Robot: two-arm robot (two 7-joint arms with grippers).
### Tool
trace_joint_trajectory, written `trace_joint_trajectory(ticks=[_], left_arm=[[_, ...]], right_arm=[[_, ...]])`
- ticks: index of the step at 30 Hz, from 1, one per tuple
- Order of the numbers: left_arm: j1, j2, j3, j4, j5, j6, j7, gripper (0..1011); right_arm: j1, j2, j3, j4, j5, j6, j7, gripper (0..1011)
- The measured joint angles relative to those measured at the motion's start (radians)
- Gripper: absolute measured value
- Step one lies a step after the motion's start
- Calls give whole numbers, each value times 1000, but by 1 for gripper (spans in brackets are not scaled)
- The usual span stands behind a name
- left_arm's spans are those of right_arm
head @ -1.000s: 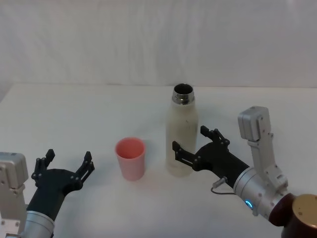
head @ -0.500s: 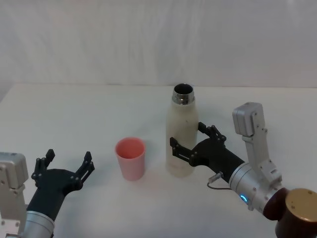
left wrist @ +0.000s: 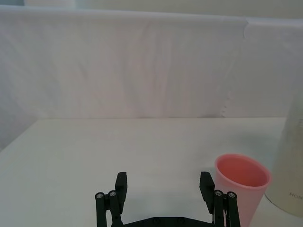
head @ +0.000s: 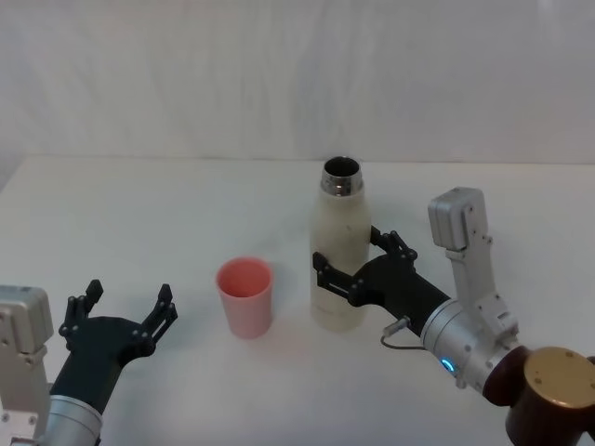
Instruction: Grasp the thermos with one hand and pour water into the cup lid.
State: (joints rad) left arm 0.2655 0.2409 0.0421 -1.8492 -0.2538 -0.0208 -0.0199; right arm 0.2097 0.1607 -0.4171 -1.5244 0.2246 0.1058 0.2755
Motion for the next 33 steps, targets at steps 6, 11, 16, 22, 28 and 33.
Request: trace_joint_trajectory(ticks=[6, 11, 16, 22, 28, 33], left_arm=[[0, 0, 0, 0, 0, 0, 0, 1001], [0, 0, 0, 0, 0, 0, 0, 1001], [0, 0, 0, 0, 0, 0, 0, 1001], [0, 0, 0, 0, 0, 0, 0, 1001], [0, 0, 0, 0, 0, 0, 0, 1001], [0, 0, 0, 0, 0, 0, 0, 1001]], right_arm=[[11, -8, -6, 15, -14, -1, -4, 1002], [17, -12, -7, 24, -22, -2, -6, 1001], [23, -15, -6, 31, -28, -2, -8, 1001], [28, -21, -2, 35, -33, -2, -11, 1001], [28, -24, 0, 36, -33, -2, -11, 1001], [28, -24, 0, 36, -33, -2, -11, 1001]])
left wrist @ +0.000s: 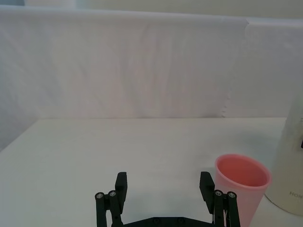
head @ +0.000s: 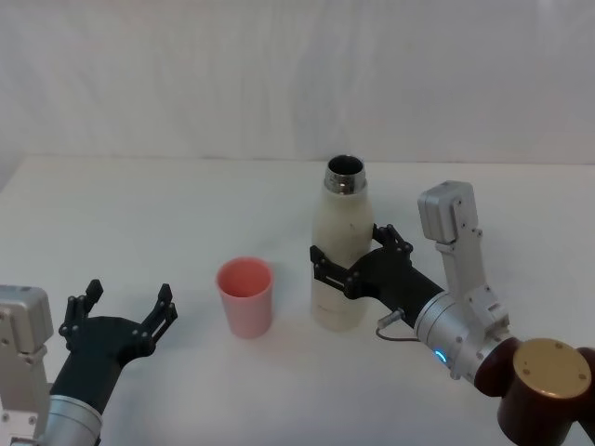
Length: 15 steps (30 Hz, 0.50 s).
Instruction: Grasp the thermos with one hand and pour water into the cup lid.
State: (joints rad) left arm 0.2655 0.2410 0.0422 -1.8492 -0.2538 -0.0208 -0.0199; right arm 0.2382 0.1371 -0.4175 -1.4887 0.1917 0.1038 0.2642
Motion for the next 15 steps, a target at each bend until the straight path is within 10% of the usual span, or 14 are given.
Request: trace_joint_trajectory(ticks=[15], left_arm=[[0, 0, 0, 0, 0, 0, 0, 1001]], right_arm=[[0, 1, 0, 0, 0, 1, 0, 953]])
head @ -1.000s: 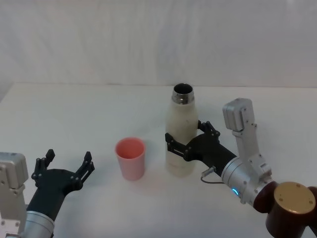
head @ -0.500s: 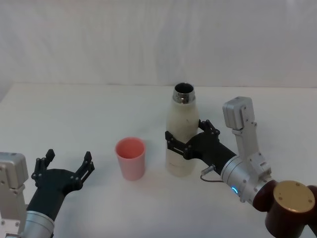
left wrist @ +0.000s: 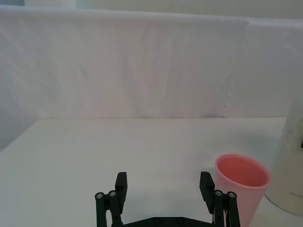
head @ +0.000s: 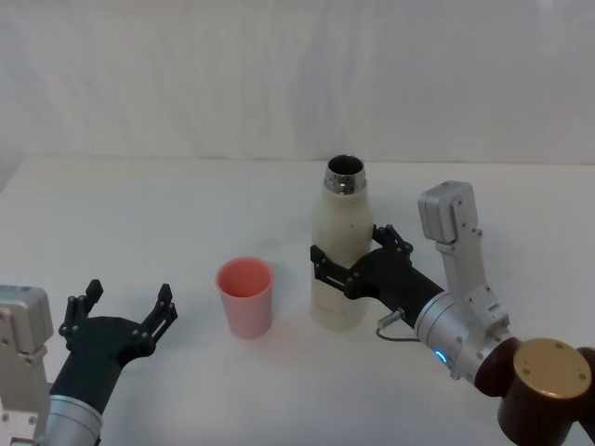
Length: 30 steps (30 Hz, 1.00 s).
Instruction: Grasp the thermos with one hand and pour water into the cup lid.
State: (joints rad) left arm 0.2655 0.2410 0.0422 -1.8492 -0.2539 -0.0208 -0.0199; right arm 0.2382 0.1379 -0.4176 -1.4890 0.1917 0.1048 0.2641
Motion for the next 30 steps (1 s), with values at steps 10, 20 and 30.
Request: trace_joint_trajectory(ticks=[10, 20, 30], left_arm=[[0, 0, 0, 0, 0, 0, 0, 1001], [0, 0, 0, 0, 0, 0, 0, 1001], [0, 0, 0, 0, 0, 0, 0, 1001]], right_arm=[[-12, 7, 3, -19, -19, -3, -15, 953], [-41, 36, 13, -100, -91, -3, -47, 953], [-37, 90, -26, -170, -263, 24, -74, 953]])
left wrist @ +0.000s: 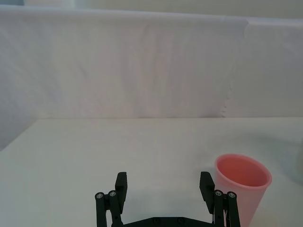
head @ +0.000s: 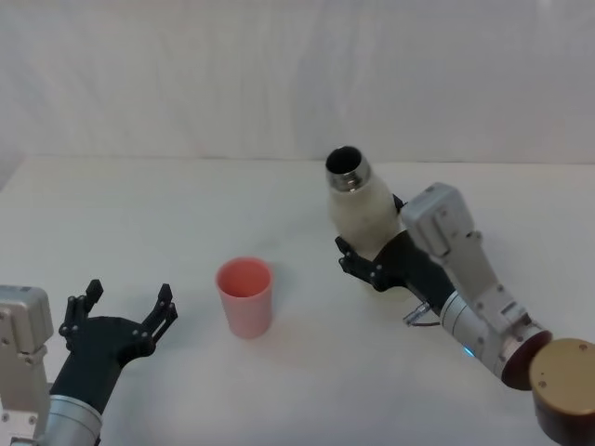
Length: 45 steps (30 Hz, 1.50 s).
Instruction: Grasp the thermos with one hand and pour water into the cup lid.
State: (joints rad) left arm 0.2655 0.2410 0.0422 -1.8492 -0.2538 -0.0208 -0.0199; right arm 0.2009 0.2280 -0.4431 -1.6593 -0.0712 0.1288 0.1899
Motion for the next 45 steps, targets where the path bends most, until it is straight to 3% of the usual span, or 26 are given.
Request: trace_joint_trajectory(ticks=[8, 20, 32, 45], left_arm=[[0, 0, 0, 0, 0, 0, 0, 1001], [0, 0, 0, 0, 0, 0, 0, 1001], [0, 0, 0, 0, 0, 0, 0, 1001], [0, 0, 0, 0, 0, 0, 0, 1001]], right_arm=[[32, 35, -55, -17, -165, 51, -1, 953], [79, 37, -132, 4, -358, 120, -1, 953], [111, 30, -189, 32, -499, 146, 5, 953], [130, 14, -221, 68, -615, 161, 15, 953]])
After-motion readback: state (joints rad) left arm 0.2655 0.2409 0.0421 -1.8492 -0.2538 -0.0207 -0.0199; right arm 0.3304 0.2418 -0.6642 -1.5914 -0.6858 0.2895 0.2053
